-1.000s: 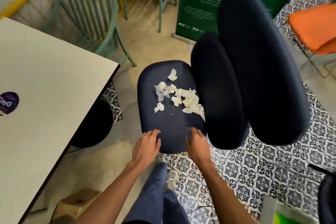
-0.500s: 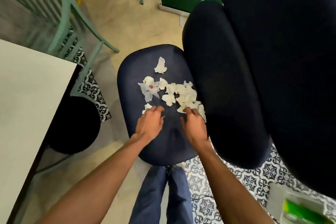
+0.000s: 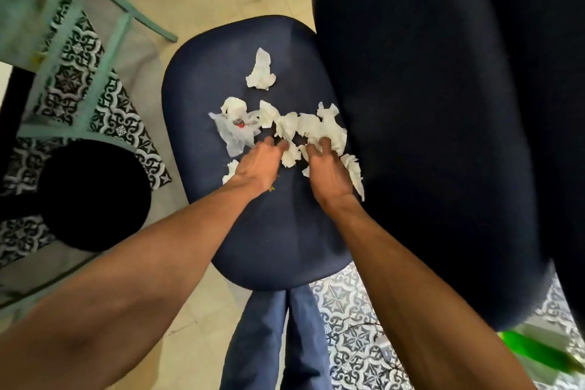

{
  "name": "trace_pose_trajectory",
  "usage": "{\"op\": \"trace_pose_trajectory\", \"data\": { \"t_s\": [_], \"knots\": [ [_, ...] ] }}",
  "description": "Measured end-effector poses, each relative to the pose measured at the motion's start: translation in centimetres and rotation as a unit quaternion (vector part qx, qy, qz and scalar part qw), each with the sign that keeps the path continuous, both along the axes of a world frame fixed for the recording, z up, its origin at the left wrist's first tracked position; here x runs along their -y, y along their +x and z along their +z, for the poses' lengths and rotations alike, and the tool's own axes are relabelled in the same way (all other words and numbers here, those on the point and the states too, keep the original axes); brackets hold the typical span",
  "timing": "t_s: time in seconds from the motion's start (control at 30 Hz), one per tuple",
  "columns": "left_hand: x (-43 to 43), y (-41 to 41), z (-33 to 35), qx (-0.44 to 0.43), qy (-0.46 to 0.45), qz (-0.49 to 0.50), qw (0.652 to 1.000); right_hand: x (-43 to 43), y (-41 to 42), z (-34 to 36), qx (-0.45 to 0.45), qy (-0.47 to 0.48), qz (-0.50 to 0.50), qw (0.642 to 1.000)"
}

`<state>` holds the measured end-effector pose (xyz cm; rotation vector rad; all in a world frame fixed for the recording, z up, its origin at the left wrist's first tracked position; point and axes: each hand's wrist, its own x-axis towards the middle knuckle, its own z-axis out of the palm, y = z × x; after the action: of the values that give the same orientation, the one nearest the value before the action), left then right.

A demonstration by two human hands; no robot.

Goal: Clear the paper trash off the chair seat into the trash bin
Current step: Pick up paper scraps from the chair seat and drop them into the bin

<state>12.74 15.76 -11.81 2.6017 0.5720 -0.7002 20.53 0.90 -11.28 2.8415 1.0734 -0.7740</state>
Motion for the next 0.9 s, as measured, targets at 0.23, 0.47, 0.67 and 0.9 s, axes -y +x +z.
{"op": "trace_pose_trajectory", "data": {
  "t_s": [0.23,0.47,0.67,0.9],
  "knots": [
    [0.8,-1.2,2.0,0.035,-0.017,0.044,0.998,0.8,-1.4,1.1,-0.041,0.042,-0.074,0.996],
    [1.3,-5.0,10.1,0.091,-0.021,0.128,0.987,2.2,-3.8,8.0,-0.050,0.155,-0.219,0.962],
    [2.1,-9.6,18.0,0.164,-0.001,0.164,0.973,3.1,-6.7,15.7,0.001,0.224,-0.215,0.951],
    [3.8,-17.3,24.0,0.223,-0.023,0.222,0.949,4.4,-11.9,23.7,-0.007,0.314,-0.188,0.931]
  ]
}}
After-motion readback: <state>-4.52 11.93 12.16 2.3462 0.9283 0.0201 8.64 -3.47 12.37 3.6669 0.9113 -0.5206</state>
